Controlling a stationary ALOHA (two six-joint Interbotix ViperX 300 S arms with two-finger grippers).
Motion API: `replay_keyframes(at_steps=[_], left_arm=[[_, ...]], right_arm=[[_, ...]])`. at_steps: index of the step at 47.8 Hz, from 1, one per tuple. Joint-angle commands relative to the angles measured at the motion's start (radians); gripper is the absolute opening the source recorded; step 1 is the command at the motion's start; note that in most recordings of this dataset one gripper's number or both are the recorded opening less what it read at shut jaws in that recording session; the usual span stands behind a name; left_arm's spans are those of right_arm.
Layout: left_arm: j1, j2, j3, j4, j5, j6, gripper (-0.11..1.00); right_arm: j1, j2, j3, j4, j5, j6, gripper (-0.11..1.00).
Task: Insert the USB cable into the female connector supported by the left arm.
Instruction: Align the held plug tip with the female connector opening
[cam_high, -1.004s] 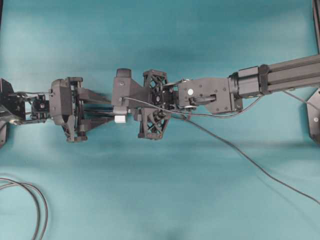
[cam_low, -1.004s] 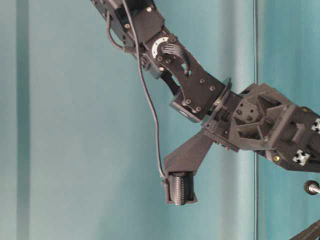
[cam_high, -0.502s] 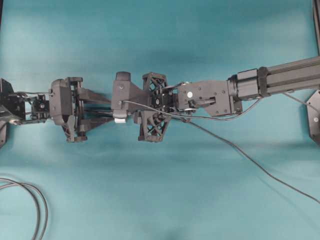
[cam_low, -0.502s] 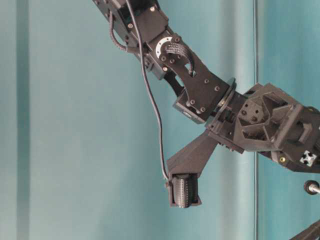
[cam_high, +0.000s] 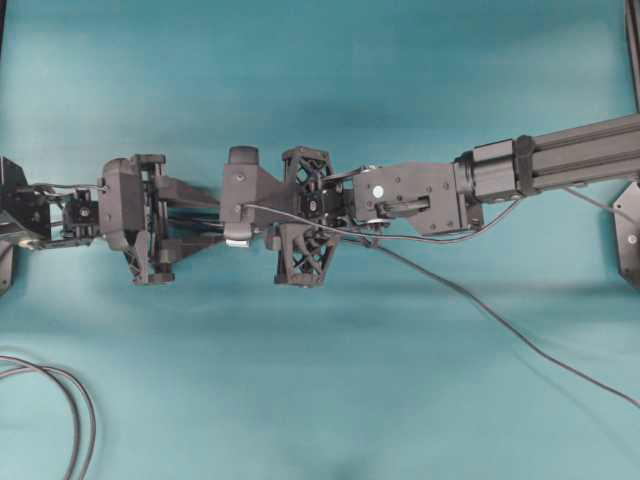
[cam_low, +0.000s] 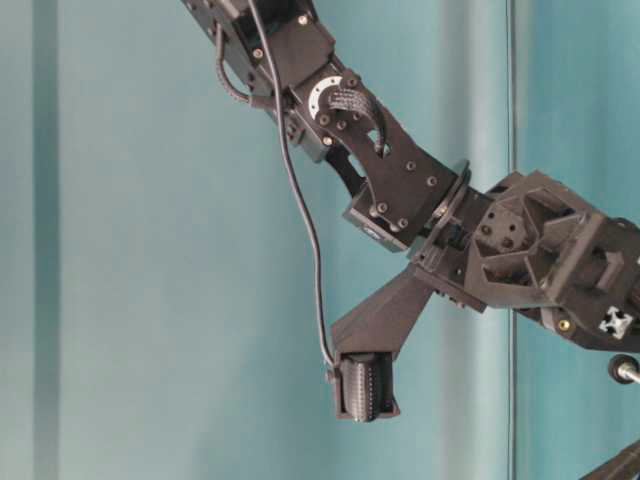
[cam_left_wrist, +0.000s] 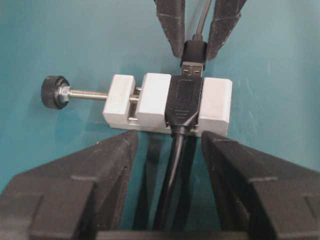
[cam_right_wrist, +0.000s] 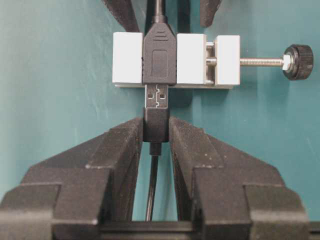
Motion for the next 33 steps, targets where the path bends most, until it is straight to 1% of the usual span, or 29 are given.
replay_keyframes(at_steps=[1, 13, 19, 33], left_arm=[[-0.012, -0.009, -0.006, 0.000, -0.005, 0.006, 0.58], [-0.046, -0.009, -0.015, 0.000, 0.014, 0.002, 0.58], [-0.044, -0.009, -0.029, 0.000, 0.043, 0.008, 0.58], [-0.044, -0.009, -0.035, 0.000, 0.043, 0.011, 0.58]], right_arm=[[-0.011, -0.017, -0.032, -0.005, -0.012, -0.002, 0.22], [-0.018, -0.017, -0.037, -0.005, -0.012, -0.002, 0.22], [-0.018, -0.017, -0.040, -0.005, -0.012, 0.000, 0.22], [-0.012, -0.015, -0.041, -0.003, -0.012, 0.000, 0.22]])
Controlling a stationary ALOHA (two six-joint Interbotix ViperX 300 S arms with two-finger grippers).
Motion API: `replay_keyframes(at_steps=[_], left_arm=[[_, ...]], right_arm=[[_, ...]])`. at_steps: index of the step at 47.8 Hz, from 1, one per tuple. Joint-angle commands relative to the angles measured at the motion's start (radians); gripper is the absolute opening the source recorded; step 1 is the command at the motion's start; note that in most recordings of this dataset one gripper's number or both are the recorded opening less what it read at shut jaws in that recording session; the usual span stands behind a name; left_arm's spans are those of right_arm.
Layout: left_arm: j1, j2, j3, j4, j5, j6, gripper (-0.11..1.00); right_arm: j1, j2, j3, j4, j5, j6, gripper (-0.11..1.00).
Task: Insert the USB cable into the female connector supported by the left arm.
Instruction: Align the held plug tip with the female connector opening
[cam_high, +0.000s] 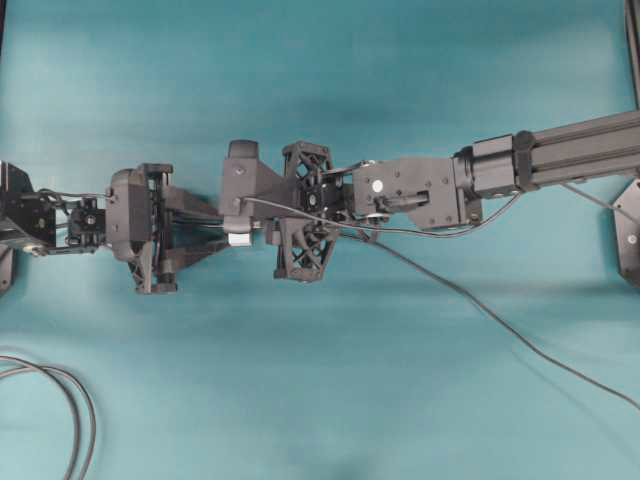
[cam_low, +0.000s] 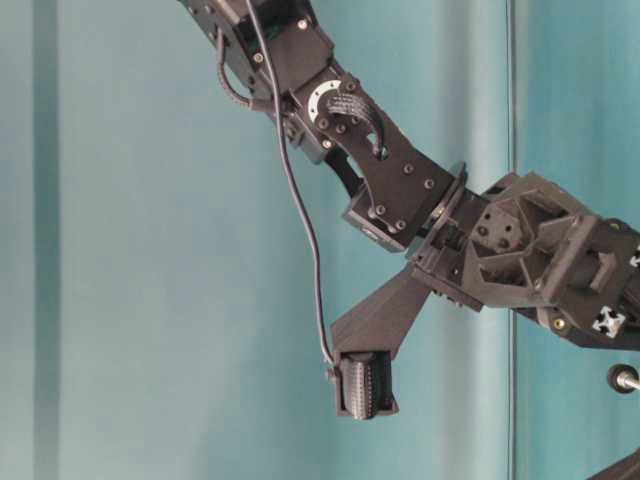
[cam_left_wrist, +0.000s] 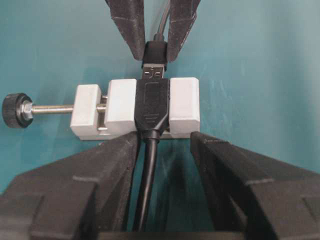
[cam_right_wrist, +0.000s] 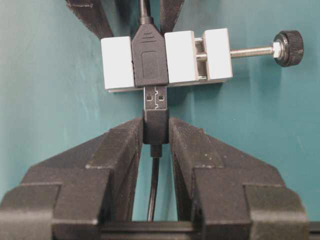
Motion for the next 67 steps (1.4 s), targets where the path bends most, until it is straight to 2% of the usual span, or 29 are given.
replay_keyframes(at_steps=[1, 45, 55, 67], left_arm=[[-0.005, -0.009, -0.017, 0.000, 0.002, 0.011, 0.58], [0.014, -0.020, -0.017, -0.003, 0.037, 0.009, 0.57], [0.025, -0.032, -0.009, -0.005, 0.040, 0.012, 0.53], [0.025, -0.032, -0.009, -0.003, 0.044, 0.014, 0.50]], right_arm=[[-0.002, -0.018, -0.040, -0.003, -0.014, 0.002, 0.22], [0.003, -0.017, -0.044, -0.017, -0.014, -0.048, 0.22], [0.002, -0.017, -0.055, -0.018, -0.014, -0.083, 0.22], [0.005, -0.017, -0.069, -0.018, -0.006, -0.087, 0.22]])
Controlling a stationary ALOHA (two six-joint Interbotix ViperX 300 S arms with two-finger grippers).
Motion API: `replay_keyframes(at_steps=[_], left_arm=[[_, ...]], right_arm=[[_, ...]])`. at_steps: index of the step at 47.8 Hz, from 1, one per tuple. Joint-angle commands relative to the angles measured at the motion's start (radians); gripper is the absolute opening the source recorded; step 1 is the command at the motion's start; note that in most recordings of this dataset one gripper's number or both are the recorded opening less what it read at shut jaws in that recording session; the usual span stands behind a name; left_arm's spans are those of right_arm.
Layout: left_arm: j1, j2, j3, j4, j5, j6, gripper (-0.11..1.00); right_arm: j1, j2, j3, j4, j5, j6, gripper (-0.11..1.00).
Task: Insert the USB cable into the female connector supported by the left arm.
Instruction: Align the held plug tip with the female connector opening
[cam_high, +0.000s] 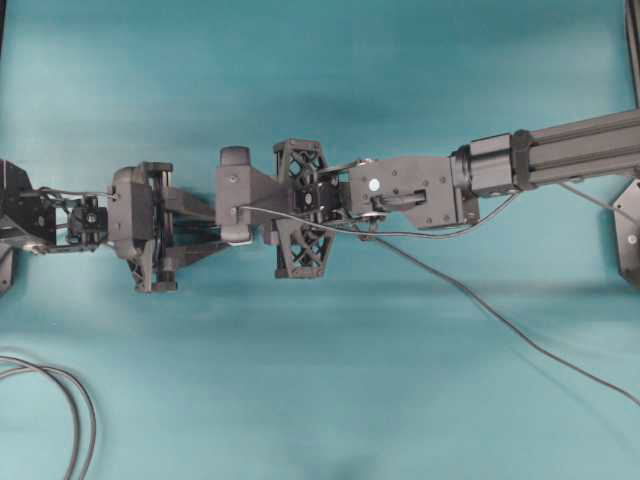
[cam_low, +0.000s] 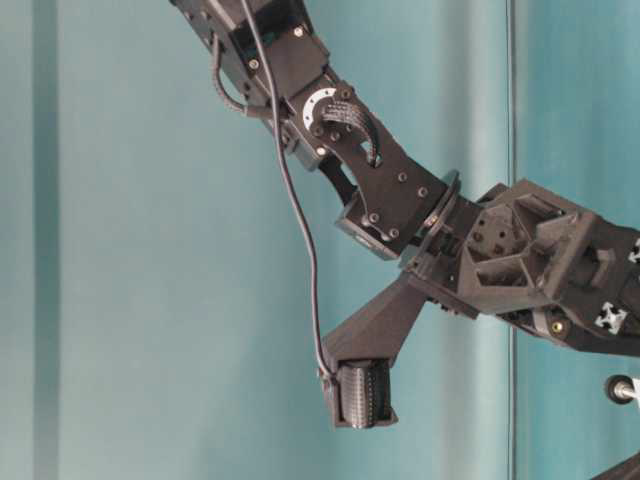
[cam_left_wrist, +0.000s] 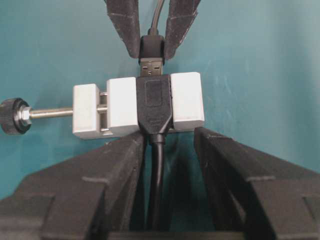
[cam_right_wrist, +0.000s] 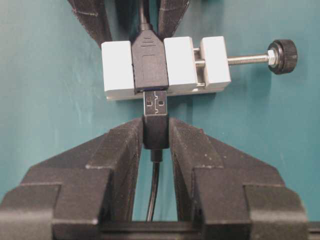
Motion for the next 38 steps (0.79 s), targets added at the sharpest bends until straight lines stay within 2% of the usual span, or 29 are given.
replay_keyframes(at_steps=[1, 16, 38], left_arm=[[0.012, -0.015, -0.006, -0.005, 0.003, 0.012, 0.50], [0.006, -0.028, -0.006, -0.003, 0.038, 0.015, 0.50], [0.006, -0.057, 0.000, -0.003, 0.071, 0.018, 0.49]], right_arm=[[0.008, -0.020, -0.048, -0.003, -0.005, -0.002, 0.22], [0.009, -0.020, -0.054, -0.002, 0.078, -0.002, 0.22], [0.009, -0.020, -0.049, -0.003, 0.083, -0.002, 0.22]])
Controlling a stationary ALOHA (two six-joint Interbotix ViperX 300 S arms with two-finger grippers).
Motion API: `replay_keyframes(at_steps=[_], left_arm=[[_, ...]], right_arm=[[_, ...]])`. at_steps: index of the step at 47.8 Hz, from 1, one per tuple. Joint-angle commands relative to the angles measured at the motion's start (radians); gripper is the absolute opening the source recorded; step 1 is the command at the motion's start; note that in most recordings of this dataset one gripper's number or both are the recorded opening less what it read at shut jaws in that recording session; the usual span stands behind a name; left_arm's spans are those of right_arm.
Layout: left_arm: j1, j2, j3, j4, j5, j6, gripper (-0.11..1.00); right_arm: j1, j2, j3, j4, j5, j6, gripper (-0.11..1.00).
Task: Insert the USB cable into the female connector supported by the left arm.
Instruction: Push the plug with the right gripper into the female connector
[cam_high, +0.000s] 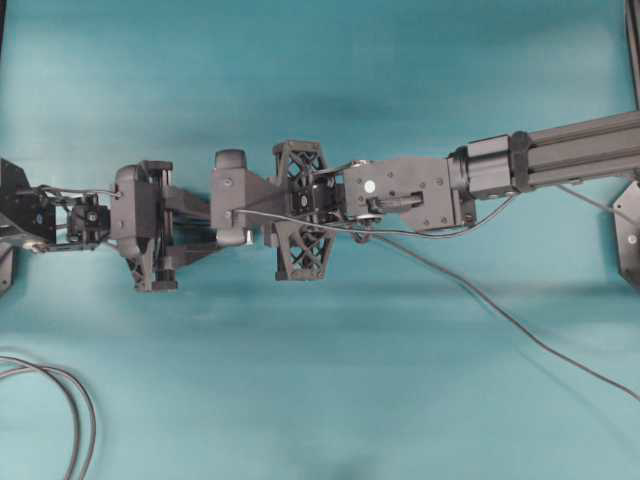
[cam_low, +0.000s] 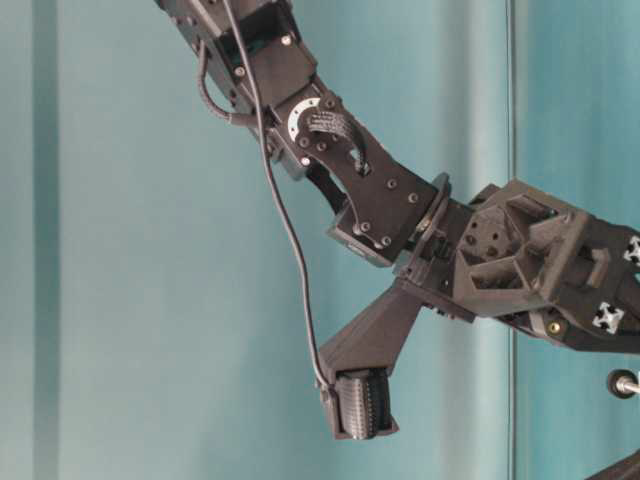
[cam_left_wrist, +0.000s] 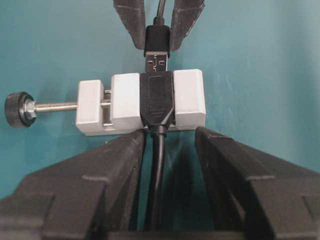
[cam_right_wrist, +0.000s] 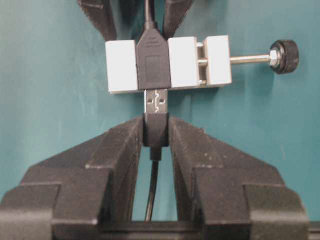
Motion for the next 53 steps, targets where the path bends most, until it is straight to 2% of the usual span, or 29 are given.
replay_keyframes(at_steps=[1, 53], left_arm=[[0.005, -0.020, 0.002, -0.003, 0.002, 0.017, 0.49], [0.005, -0.018, 0.000, -0.003, 0.002, 0.017, 0.49]], right_arm=[[0.000, -0.020, -0.025, -0.003, -0.003, 0.002, 0.22], [-0.011, -0.008, -0.051, -0.003, -0.003, -0.023, 0.22]])
